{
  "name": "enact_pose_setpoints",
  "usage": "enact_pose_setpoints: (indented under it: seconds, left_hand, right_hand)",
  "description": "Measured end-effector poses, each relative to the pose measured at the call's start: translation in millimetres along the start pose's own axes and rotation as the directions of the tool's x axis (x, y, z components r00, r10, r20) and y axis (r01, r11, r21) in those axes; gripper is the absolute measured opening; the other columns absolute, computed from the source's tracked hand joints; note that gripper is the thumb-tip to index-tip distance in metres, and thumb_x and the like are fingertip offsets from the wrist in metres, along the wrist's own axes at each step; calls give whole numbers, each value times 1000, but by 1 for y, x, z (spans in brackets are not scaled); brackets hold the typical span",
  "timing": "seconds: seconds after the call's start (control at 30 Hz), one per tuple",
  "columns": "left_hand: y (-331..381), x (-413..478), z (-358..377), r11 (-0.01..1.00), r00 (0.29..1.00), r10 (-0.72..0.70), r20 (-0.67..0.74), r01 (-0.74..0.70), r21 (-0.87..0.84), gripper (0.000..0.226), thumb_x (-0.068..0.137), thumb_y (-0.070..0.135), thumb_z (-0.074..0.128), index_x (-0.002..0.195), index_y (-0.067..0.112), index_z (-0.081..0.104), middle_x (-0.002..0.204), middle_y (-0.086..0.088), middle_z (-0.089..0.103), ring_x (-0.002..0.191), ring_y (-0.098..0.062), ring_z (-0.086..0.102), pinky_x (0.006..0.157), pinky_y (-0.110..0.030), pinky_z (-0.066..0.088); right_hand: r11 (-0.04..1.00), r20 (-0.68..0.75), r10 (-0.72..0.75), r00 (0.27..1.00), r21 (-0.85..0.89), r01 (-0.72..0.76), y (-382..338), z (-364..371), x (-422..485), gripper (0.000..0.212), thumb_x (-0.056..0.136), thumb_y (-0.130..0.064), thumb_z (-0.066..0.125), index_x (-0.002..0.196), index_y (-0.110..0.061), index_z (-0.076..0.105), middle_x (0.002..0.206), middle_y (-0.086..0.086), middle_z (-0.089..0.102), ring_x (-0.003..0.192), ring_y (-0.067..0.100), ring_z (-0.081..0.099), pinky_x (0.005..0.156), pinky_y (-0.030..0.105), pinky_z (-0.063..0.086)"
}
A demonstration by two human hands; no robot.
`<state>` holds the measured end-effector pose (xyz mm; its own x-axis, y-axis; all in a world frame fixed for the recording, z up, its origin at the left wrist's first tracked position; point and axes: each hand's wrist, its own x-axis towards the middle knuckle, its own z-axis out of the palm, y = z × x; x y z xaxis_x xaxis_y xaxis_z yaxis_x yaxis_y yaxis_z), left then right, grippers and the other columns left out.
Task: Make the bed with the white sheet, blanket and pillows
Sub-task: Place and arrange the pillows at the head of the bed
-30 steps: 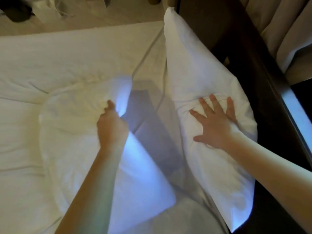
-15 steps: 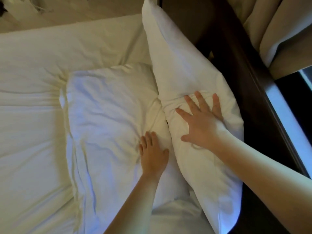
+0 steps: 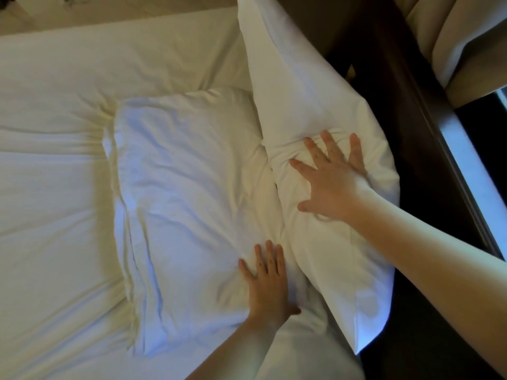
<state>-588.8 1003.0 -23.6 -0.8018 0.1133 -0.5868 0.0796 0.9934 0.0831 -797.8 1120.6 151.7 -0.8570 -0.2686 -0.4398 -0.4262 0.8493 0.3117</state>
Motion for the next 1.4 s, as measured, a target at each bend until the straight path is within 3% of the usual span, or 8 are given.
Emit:
enact_pose_setpoints:
  seconds: [0.13, 0.3, 0.53, 0.7, 0.8, 0.9, 1.13, 1.4]
  left_hand:
    - [3, -15, 16, 998, 1000, 4, -5, -3, 62, 96, 104, 39, 49, 156, 8, -25, 150, -21, -48, 150, -47, -23, 106, -82, -1]
    - [-7, -2, 10, 998, 998, 62, 34, -63, 15, 73, 105, 12, 36, 162, 16, -9, 171, -5, -11, 156, -38, -8, 112, -76, 2]
    - [-26, -42, 20, 978, 958, 207, 197, -205, -29, 76, 104, 16, 43, 163, 24, -3, 171, 4, -5, 156, -33, -15, 116, -73, 2]
    - [-48, -12, -22, 931, 887, 294, 355, -181, -318, 98, 88, 66, 63, 163, 30, 10, 171, 9, 2, 158, -22, -4, 122, -61, 10]
    - [-75, 30, -69, 803, 963, 151, 224, 12, -596, 84, 89, 65, 65, 158, 30, 34, 164, 8, 32, 151, -14, 29, 122, -32, 25]
    - [-100, 80, -106, 866, 995, 25, -91, -68, -495, 71, 96, 56, 58, 156, 23, 39, 160, 2, 40, 149, -21, 34, 120, -31, 28]
    - [-115, 186, -186, 885, 843, -255, -473, 7, -465, 35, 102, 37, 49, 127, 23, 69, 127, -6, 70, 116, -30, 64, 94, -36, 51]
    - [-102, 290, -227, 818, 849, -491, -193, 374, -437, 68, 91, 63, 48, 136, 13, 44, 136, -9, 44, 127, -36, 43, 98, -62, 43]
  right_hand:
    - [1000, 2, -1, 1000, -8, 1, 0, 1, 1, 98, 84, -82, 41, 159, -42, -7, 166, 3, -27, 148, 36, -32, 111, 71, -17]
    - [1000, -1, -1, 1000, -27, 1, 0, 3, 2, 98, 83, -82, 41, 159, -43, -7, 166, 3, -26, 149, 36, -31, 111, 71, -15]
    - [999, -5, 4, 1000, -33, -5, -3, 0, -2, 97, 83, -82, 41, 159, -42, -6, 166, 3, -24, 149, 36, -29, 111, 71, -14]
    - [999, -25, 4, 1000, -34, -4, -3, 2, 0, 97, 83, -82, 40, 159, -42, -6, 166, 4, -24, 149, 36, -29, 111, 71, -14]
    - [999, -22, 0, 1000, -37, -1, -2, 3, 1, 96, 84, -82, 39, 159, -42, -6, 166, 4, -24, 149, 37, -29, 111, 71, -14]
    - [999, -32, -2, 999, -37, 1, -3, 3, 0, 97, 84, -82, 40, 159, -40, -6, 166, 5, -24, 149, 37, -28, 111, 71, -13]
    - [1000, -29, 6, 1000, -9, -6, -1, 2, 3, 95, 87, -80, 40, 159, -40, -8, 166, 3, -27, 149, 35, -30, 112, 70, -16]
    - [1000, -25, -1, 1000, 31, 2, 1, 0, 0, 90, 91, -73, 37, 159, -39, -12, 162, 5, -34, 147, 35, -35, 111, 68, -20]
